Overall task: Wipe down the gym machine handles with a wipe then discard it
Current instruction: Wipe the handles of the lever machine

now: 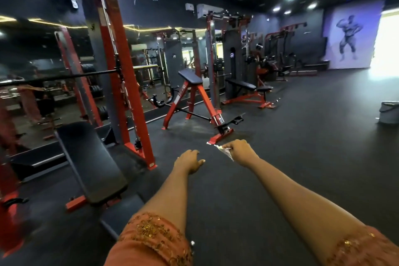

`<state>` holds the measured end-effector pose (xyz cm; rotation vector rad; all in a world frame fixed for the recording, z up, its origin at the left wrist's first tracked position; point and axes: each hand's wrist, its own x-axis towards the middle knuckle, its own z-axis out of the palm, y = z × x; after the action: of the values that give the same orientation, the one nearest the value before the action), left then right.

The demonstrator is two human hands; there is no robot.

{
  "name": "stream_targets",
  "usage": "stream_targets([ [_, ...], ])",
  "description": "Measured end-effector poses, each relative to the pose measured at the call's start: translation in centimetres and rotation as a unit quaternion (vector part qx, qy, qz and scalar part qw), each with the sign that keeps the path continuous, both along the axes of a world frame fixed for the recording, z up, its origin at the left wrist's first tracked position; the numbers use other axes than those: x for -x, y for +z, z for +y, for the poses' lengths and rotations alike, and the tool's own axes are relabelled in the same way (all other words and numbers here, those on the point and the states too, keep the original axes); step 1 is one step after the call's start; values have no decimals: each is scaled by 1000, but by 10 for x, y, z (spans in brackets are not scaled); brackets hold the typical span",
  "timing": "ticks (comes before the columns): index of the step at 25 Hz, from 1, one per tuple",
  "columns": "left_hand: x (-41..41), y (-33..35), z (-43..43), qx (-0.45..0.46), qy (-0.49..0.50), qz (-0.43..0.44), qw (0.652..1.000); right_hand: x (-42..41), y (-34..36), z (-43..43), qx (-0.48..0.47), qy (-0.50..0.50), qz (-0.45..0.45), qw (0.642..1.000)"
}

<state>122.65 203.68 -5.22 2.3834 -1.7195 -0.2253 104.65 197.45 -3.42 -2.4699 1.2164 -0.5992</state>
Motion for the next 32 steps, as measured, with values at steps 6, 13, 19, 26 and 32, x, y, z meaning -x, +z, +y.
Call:
stream_targets([
  [6, -39, -10, -181, -28, -31, -11, 999, -44, -6, -178, -11, -34, 7, 999],
  [13, -100, -26, -404, -41, -21, -7, 999, -100, -24, -403, -14, -6, 9, 1000],
  [19, -189, -24, -566, -37, 42, 3, 998, -191, -27, -602, -7, 60, 46, 997],
  [26, -304, -26, -745, -12, 90, 3, 996, -330, -30, -792, 31, 120, 13, 992],
  [32, -407, -15, -898, -11, 117, -1, 993, -436, -25, -956, 21, 132, -10, 991],
])
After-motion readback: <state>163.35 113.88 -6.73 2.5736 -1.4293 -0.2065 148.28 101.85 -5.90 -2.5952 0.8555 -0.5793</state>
